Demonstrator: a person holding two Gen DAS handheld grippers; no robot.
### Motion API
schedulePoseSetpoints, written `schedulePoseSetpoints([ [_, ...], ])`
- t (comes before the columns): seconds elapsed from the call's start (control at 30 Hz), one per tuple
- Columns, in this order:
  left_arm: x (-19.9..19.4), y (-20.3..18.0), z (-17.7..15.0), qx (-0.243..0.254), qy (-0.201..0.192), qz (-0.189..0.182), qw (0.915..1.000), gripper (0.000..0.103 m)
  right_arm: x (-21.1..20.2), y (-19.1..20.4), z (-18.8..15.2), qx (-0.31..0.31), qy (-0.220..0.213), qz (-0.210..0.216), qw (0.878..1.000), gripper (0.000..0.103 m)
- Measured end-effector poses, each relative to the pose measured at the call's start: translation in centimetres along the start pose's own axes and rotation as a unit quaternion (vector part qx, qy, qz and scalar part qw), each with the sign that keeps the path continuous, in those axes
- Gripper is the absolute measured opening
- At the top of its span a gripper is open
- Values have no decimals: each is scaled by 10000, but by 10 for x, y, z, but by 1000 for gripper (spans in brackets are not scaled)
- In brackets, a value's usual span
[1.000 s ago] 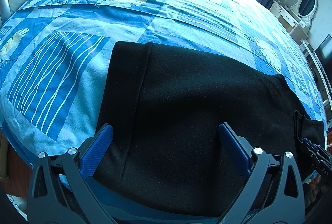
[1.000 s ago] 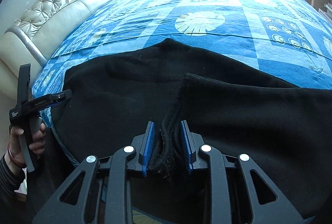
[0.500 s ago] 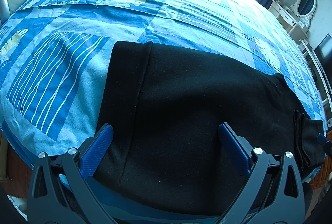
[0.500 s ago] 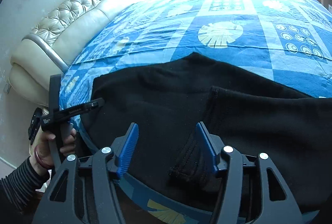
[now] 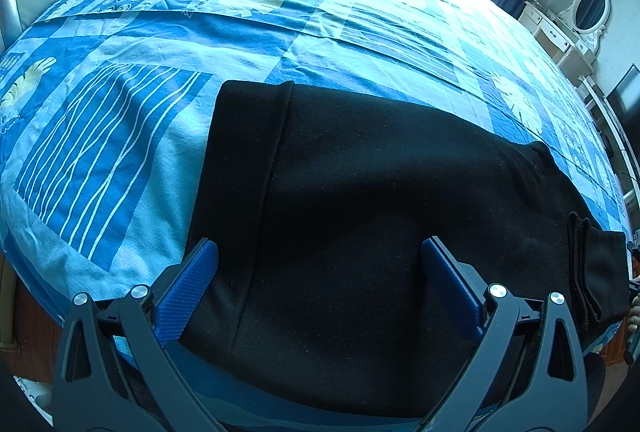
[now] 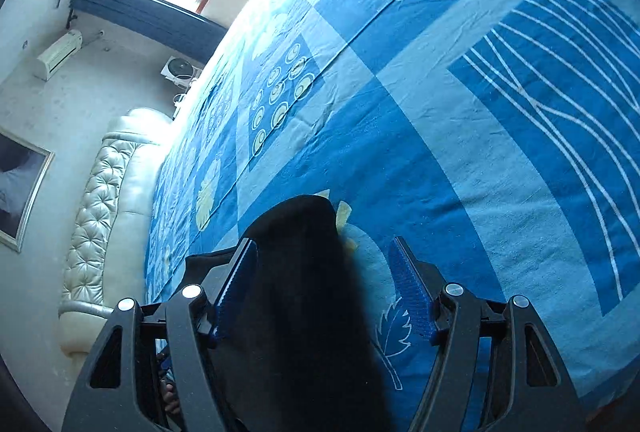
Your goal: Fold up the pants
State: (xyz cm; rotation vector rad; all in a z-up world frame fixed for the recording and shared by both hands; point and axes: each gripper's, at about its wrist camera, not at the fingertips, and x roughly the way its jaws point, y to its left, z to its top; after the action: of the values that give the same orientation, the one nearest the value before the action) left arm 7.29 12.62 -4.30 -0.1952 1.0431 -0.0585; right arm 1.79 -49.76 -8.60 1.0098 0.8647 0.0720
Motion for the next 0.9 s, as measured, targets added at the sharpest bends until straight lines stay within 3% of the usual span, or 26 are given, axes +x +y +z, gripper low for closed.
schedulePoseSetpoints([
  [0.03, 0, 0, 0, 0, -13, -2, 10000, 101, 4, 0, 0, -12, 0, 88, 10000, 64],
  [0.1, -1, 0, -1, 1, -37, -1, 10000, 101, 13, 1, 0, -33, 23, 241, 9997, 45],
  [0.13, -1, 0, -2, 4, -43, 2, 10000, 101, 19, 0, 0, 8, 99, 216, 9997, 31],
  [0.17, -1, 0, -2, 3, -44, 3, 10000, 101, 24, -1, 0, 6, 130, 97, 9999, 27],
  [0.37, -1, 0, -2, 12, -46, 4, 10000, 101, 28, -9, -3, 185, 36, 337, 9993, 24],
  [0.57, -1, 2, -1, 11, -16, -56, 10000, 101, 11, -22, -19, 516, 134, 964, 9939, 32],
  [0.9, -1, 0, -1, 24, -47, -18, 10000, 101, -10, -32, -64, 428, 458, 1046, 9925, 37],
])
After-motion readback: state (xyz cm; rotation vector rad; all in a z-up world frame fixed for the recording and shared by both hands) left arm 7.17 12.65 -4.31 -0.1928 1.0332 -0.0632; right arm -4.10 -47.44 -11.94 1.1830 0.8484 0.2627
